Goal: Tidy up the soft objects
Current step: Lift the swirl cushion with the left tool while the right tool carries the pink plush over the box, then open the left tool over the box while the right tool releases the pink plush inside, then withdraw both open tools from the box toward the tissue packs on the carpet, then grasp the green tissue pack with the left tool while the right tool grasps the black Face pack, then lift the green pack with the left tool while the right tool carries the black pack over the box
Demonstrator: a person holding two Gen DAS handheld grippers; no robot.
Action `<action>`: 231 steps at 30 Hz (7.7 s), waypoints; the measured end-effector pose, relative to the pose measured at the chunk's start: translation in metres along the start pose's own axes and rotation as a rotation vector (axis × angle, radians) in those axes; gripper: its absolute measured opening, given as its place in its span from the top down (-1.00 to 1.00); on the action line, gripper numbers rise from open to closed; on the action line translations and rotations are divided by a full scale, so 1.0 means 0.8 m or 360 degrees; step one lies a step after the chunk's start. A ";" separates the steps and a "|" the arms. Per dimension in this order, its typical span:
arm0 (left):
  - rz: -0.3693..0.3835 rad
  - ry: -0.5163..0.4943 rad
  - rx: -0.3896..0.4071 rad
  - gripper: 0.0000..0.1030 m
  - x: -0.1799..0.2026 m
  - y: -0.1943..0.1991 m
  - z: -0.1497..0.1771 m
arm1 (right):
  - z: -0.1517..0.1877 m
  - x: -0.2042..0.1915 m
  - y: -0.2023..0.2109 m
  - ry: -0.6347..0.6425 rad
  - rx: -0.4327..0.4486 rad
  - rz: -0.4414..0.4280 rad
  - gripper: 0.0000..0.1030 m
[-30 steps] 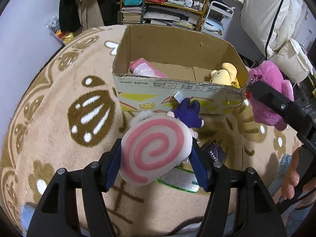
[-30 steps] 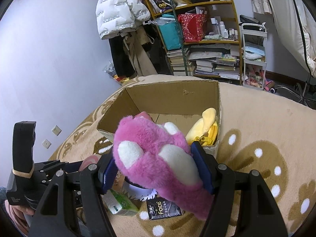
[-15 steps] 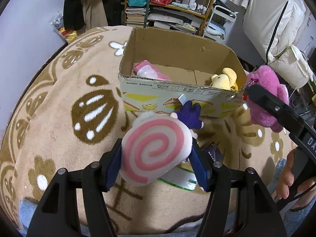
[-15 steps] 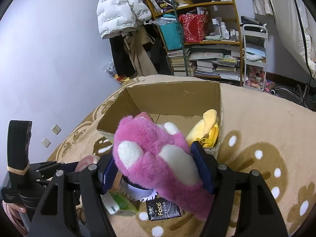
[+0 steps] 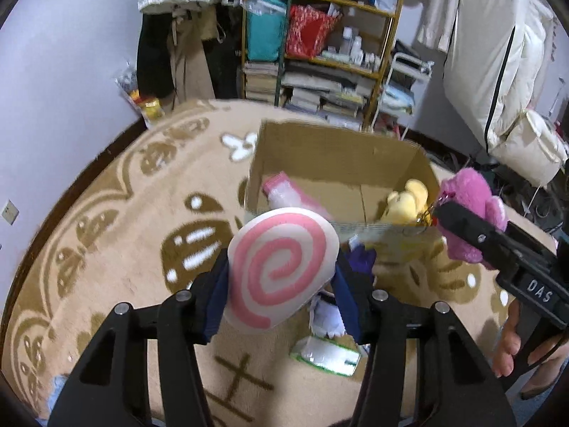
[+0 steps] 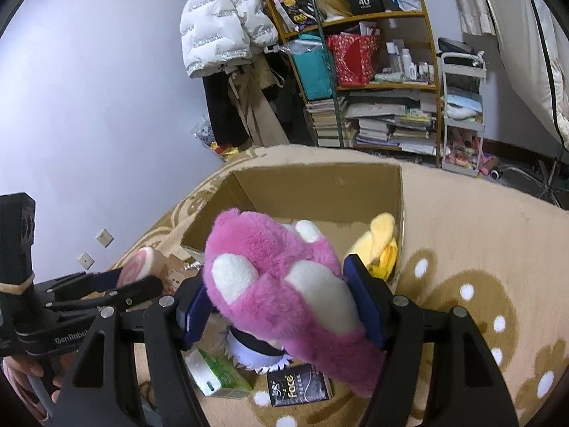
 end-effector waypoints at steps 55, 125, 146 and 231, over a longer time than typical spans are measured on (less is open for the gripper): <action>-0.0133 -0.0216 0.0085 -0.83 0.016 -0.093 -0.040 | -0.055 0.055 -0.057 -0.0180 0.0123 -0.0027 -0.93; 0.0128 -0.0456 -0.0542 -0.83 0.068 -0.047 0.105 | 0.101 0.021 -0.054 -0.0112 -0.0690 0.0148 -1.00; 0.0106 -0.0384 -0.0804 -0.38 0.051 -0.090 0.135 | 0.155 0.020 -0.101 -0.0110 -0.1007 0.0151 -1.00; -0.0168 -0.0230 0.0545 -0.01 0.010 -0.016 -0.055 | -0.036 0.003 0.004 0.0029 0.0249 0.0173 -0.21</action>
Point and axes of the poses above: each gripper's, at about its wrist camera, not at the fingertips, and y roughly against the way its jaws point, x to its right, z to its underside, the point moved 4 cm from there along -y, roughly the way its jaws point, and after that the axes turned 8 degrees about x, right-handed, at the moved point
